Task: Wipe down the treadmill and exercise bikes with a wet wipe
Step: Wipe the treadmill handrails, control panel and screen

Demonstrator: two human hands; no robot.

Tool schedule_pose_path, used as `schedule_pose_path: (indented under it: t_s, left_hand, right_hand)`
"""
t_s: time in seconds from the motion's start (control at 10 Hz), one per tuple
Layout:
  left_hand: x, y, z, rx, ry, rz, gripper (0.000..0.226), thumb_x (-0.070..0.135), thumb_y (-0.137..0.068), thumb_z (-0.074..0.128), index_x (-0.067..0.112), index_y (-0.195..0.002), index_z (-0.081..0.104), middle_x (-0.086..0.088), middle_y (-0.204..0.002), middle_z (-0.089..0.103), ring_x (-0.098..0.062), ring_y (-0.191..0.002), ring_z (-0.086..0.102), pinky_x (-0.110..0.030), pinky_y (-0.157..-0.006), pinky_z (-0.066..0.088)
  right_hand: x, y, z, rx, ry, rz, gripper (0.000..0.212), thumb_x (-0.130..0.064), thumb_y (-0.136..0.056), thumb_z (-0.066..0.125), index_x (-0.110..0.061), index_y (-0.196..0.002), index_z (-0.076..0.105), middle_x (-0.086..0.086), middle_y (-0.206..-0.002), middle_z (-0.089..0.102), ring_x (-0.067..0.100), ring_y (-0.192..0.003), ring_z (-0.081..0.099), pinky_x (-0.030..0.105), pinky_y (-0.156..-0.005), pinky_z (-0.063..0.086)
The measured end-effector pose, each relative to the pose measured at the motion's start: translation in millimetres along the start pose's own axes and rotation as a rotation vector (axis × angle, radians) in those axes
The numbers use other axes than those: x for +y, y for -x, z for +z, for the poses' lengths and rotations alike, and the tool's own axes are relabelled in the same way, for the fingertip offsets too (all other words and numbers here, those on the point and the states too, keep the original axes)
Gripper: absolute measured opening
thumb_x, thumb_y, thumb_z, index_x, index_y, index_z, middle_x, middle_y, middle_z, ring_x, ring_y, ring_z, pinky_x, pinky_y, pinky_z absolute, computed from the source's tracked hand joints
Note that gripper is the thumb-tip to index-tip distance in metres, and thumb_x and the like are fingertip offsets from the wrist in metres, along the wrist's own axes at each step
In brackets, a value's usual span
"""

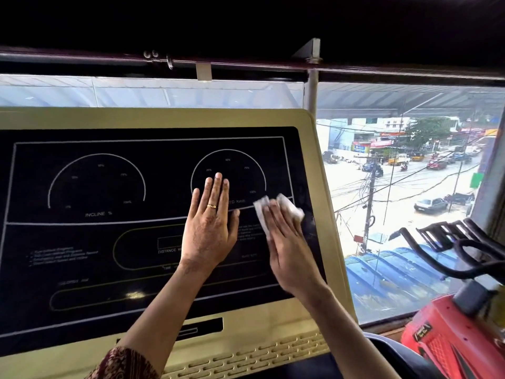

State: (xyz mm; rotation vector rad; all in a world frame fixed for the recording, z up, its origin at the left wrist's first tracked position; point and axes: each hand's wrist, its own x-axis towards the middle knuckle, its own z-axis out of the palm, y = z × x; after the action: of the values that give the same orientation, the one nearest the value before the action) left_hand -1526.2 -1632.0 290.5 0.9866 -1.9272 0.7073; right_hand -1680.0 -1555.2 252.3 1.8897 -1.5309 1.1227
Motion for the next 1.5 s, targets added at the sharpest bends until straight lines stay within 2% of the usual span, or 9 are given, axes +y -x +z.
schedule_pose_path:
  t_s: [0.2, 0.3, 0.4, 0.5, 0.6, 0.8, 1.2, 1.4, 1.5]
  left_hand:
    - [0.1, 0.0, -0.6, 0.001, -0.014, -0.010, 0.060, 0.033, -0.096, 0.032, -0.001, -0.144, 0.031, -0.016, -0.153, 0.024, -0.027, -0.143, 0.019, -0.039, -0.117, 0.010]
    - [-0.9, 0.5, -0.6, 0.006, -0.005, -0.002, 0.060, 0.033, -0.095, 0.032, -0.001, -0.144, 0.031, -0.016, -0.153, 0.025, -0.027, -0.143, 0.019, -0.039, -0.118, 0.010]
    - [-1.3, 1.2, -0.2, 0.005, -0.003, -0.004, 0.060, 0.034, -0.096, 0.031, -0.001, -0.145, 0.030, -0.016, -0.154, 0.024, -0.026, -0.143, 0.018, -0.039, -0.118, 0.010]
    - [-0.2, 1.2, 0.2, 0.005, 0.000, -0.019, 0.060, 0.035, -0.096, 0.029, 0.000, -0.145, 0.030, -0.015, -0.154, 0.022, -0.025, -0.144, 0.017, -0.040, -0.118, 0.011]
    - [-0.3, 1.7, 0.8, 0.006, 0.001, -0.015, 0.060, 0.035, -0.097, 0.028, 0.000, -0.145, 0.029, -0.015, -0.154, 0.022, -0.026, -0.144, 0.017, -0.041, -0.118, 0.013]
    - [-0.6, 2.0, 1.2, 0.006, -0.005, -0.012, 0.060, 0.036, -0.097, 0.026, 0.000, -0.146, 0.027, -0.015, -0.155, 0.021, -0.026, -0.144, 0.016, -0.041, -0.118, 0.011]
    - [-0.2, 2.2, 0.2, 0.014, 0.005, -0.004, 0.060, 0.035, -0.098, 0.026, 0.000, -0.145, 0.028, -0.016, -0.154, 0.022, -0.027, -0.144, 0.016, -0.041, -0.118, 0.012]
    - [-2.2, 2.4, 0.1, 0.010, 0.024, 0.004, 0.059, 0.036, -0.097, 0.028, 0.000, -0.145, 0.030, -0.016, -0.154, 0.023, -0.027, -0.144, 0.017, -0.041, -0.118, 0.013]
    - [-5.6, 4.8, -3.9, 0.004, 0.088, -0.001, 0.058, 0.036, -0.096, 0.029, 0.003, -0.144, 0.034, -0.015, -0.153, 0.026, -0.026, -0.143, 0.020, -0.041, -0.117, 0.015]
  right_hand:
    - [27.0, -81.3, -17.4, 0.113, 0.044, 0.268, 0.055, -0.009, -0.098, 0.031, -0.008, -0.150, 0.011, 0.008, -0.158, 0.007, 0.013, -0.142, -0.008, 0.019, -0.110, -0.020]
    - [10.5, -103.8, -7.8, -0.011, 0.074, 0.025, 0.057, -0.011, -0.100, 0.034, -0.014, -0.151, 0.008, 0.003, -0.159, 0.004, 0.011, -0.142, -0.011, 0.024, -0.113, -0.017]
    - [24.2, -113.8, -15.2, 0.016, 0.103, -0.003, 0.057, -0.013, -0.100, 0.035, -0.019, -0.151, 0.010, 0.000, -0.159, 0.007, 0.009, -0.142, -0.008, 0.023, -0.113, -0.014]
    - [48.3, -102.9, -25.2, 0.145, 0.066, 0.371, 0.055, -0.014, -0.101, 0.030, -0.019, -0.151, 0.007, 0.000, -0.159, 0.003, 0.012, -0.144, -0.006, 0.024, -0.111, -0.014]
    - [44.6, -73.1, -19.1, 0.201, 0.046, 0.488, 0.054, -0.015, -0.102, 0.027, -0.017, -0.151, 0.005, 0.000, -0.159, 0.002, 0.017, -0.146, 0.001, 0.030, -0.114, -0.008]
    - [12.1, 31.8, -1.0, 0.158, 0.066, 0.341, 0.052, -0.024, -0.100, 0.021, -0.014, -0.151, 0.012, -0.001, -0.158, 0.006, 0.010, -0.146, -0.001, 0.021, -0.116, -0.008]
    - [52.3, -38.5, -24.1, 0.145, -0.028, 0.448, 0.054, -0.014, -0.102, 0.024, -0.014, -0.151, 0.001, 0.003, -0.159, -0.003, 0.019, -0.146, -0.003, 0.035, -0.118, -0.004]
    - [-1.1, 50.3, 11.9, 0.184, -0.022, 0.204, 0.054, -0.016, -0.101, 0.027, -0.015, -0.149, 0.004, 0.004, -0.157, 0.004, 0.014, -0.146, -0.005, 0.025, -0.117, -0.008]
    - [20.1, -12.0, -2.2, 0.165, -0.139, 0.326, 0.068, -0.002, -0.096, 0.039, -0.009, -0.148, -0.004, 0.011, -0.156, 0.015, 0.021, -0.146, 0.011, 0.039, -0.120, 0.010]
